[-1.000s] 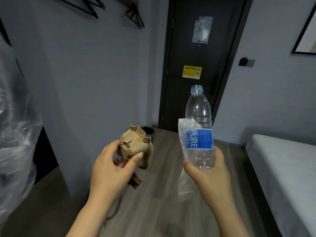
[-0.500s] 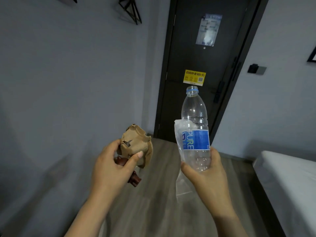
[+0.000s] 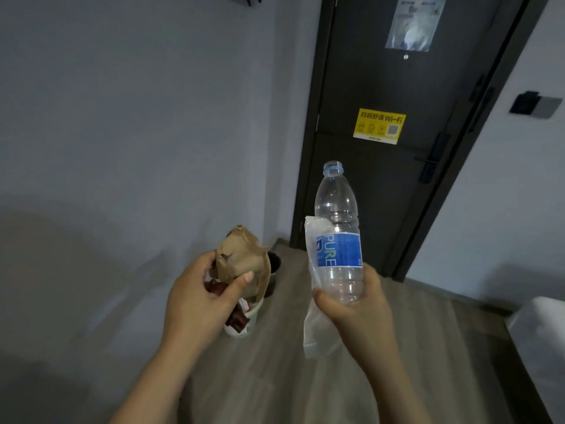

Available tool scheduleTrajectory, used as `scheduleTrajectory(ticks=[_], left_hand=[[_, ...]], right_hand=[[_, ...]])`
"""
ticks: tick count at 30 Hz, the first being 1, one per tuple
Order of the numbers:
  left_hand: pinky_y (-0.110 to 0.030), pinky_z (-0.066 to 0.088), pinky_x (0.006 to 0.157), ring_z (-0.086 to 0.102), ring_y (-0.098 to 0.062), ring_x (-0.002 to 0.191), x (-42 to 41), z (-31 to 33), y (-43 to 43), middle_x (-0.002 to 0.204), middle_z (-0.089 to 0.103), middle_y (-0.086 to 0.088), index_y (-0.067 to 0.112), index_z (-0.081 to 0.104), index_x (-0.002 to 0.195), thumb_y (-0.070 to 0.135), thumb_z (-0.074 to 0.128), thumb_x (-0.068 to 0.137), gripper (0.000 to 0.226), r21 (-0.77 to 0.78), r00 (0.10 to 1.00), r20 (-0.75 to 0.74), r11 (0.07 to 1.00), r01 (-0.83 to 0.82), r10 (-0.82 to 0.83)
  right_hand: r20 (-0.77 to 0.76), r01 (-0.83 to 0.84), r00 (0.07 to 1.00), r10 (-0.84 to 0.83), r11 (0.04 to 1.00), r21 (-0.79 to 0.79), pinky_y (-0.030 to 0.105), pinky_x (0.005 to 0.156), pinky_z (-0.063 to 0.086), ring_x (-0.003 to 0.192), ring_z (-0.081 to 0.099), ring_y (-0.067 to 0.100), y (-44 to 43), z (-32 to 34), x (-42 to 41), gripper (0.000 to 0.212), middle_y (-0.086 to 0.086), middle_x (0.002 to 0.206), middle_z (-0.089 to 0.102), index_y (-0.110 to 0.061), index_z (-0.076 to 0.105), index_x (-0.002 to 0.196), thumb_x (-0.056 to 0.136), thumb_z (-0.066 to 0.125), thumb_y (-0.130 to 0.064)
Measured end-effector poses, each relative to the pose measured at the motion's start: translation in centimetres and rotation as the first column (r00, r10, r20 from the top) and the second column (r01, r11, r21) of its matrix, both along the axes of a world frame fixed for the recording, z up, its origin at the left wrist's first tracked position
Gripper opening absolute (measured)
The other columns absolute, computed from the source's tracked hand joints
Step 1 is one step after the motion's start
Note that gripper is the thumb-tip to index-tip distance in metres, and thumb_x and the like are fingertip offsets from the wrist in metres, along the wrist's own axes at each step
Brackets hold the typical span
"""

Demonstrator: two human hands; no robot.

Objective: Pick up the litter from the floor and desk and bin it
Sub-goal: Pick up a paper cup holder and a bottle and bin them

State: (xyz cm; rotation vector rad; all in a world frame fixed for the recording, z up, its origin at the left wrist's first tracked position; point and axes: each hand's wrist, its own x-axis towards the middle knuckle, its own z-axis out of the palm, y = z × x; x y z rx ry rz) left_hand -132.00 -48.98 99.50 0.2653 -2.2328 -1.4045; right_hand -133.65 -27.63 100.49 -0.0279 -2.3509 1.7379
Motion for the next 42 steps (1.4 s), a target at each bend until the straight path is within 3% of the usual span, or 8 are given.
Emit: scheduleTrajectory(ticks=[6, 11, 19, 27, 31, 35, 42], left_hand=[[-0.019, 0.042, 0.066, 0.057, 0.003, 0.084, -9.8, 0.7, 2.4, 0.089, 0.06, 0.025, 0.05, 0.05, 0.087, 0.038, 0.076, 0.075, 0.031, -0.059, 0.997, 0.032, 0.996, -0.073, 0.075], [-0.02, 0.042, 0.068, 0.057, 0.002, 0.085, -15.9, -1.5, 2.6, 0.091, 0.06, 0.025, 0.052, 0.05, 0.089, 0.041, 0.077, 0.074, 0.033, -0.055, 0.985, 0.093, 0.989, -0.139, 0.144], [-0.019, 0.04, 0.062, 0.058, -0.008, 0.08, -27.6, -5.0, 0.0, 0.093, 0.063, 0.013, 0.031, 0.058, 0.107, 0.042, 0.074, 0.075, 0.037, -0.101, 0.963, 0.188, 0.979, -0.178, 0.195], [-0.026, 0.047, 0.068, 0.059, -0.004, 0.081, -40.3, -7.8, -5.4, 0.091, 0.062, 0.016, 0.032, 0.058, 0.106, 0.044, 0.075, 0.074, 0.038, -0.068, 0.939, 0.274, 0.978, -0.198, 0.209], [-0.021, 0.043, 0.062, 0.059, -0.005, 0.077, -45.1, -9.5, -7.8, 0.088, 0.063, 0.014, 0.031, 0.058, 0.102, 0.042, 0.076, 0.074, 0.035, -0.101, 0.922, 0.32, 0.976, -0.194, 0.216], [-0.028, 0.047, 0.069, 0.059, -0.011, 0.081, -48.2, -11.3, -8.9, 0.09, 0.061, 0.012, 0.026, 0.059, 0.1, 0.04, 0.076, 0.074, 0.034, -0.112, 0.878, 0.408, 0.968, -0.222, 0.249], [-0.029, 0.043, 0.071, 0.06, -0.016, 0.083, -53.3, -15.7, -9.7, 0.092, 0.062, 0.007, 0.025, 0.059, 0.101, 0.035, 0.077, 0.074, 0.034, -0.109, 0.754, 0.553, 0.928, -0.356, 0.355]], right_hand=[[0.02, -0.083, 0.996, 0.082, 0.996, 0.033, 0.01, 0.055, 0.044, 0.075, 0.062, -0.007, 2.9, 0.5, -11.8, 0.055, -0.016, 0.09, 0.065, -0.037, 0.048, 0.114, 0.07, 0.078, -0.025], [0.079, -0.119, 0.99, 0.114, 0.991, 0.054, 0.02, 0.064, 0.048, 0.08, 0.064, 0.001, 4.1, -1.2, -18.8, 0.053, -0.016, 0.092, 0.065, -0.038, 0.049, 0.113, 0.07, 0.078, -0.028], [0.151, -0.177, 0.975, 0.161, 0.979, 0.101, 0.023, 0.063, 0.051, 0.081, 0.064, 0.004, 1.9, -4.9, -31.4, 0.059, -0.012, 0.096, 0.066, -0.032, 0.049, 0.12, 0.069, 0.08, -0.029], [0.22, -0.285, 0.944, 0.248, 0.946, 0.155, 0.01, 0.05, 0.046, 0.074, 0.064, 0.0, -3.3, -6.5, -45.1, 0.058, -0.011, 0.093, 0.064, -0.028, 0.048, 0.12, 0.072, 0.08, -0.024], [0.265, -0.337, 0.919, 0.292, 0.931, 0.143, 0.017, 0.061, 0.05, 0.082, 0.066, 0.005, -5.6, -8.3, -50.5, 0.062, -0.011, 0.098, 0.065, -0.03, 0.048, 0.124, 0.071, 0.08, -0.03], [0.323, -0.374, 0.894, 0.31, 0.914, 0.155, 0.019, 0.066, 0.05, 0.084, 0.064, 0.004, -7.1, -10.2, -54.7, 0.052, -0.012, 0.098, 0.063, -0.039, 0.046, 0.11, 0.072, 0.079, -0.025], [0.447, -0.502, 0.802, 0.397, 0.853, 0.143, 0.031, 0.078, 0.057, 0.09, 0.061, 0.007, -10.2, -15.4, -64.2, 0.07, -0.011, 0.103, 0.058, -0.025, 0.044, 0.127, 0.069, 0.082, -0.027]])
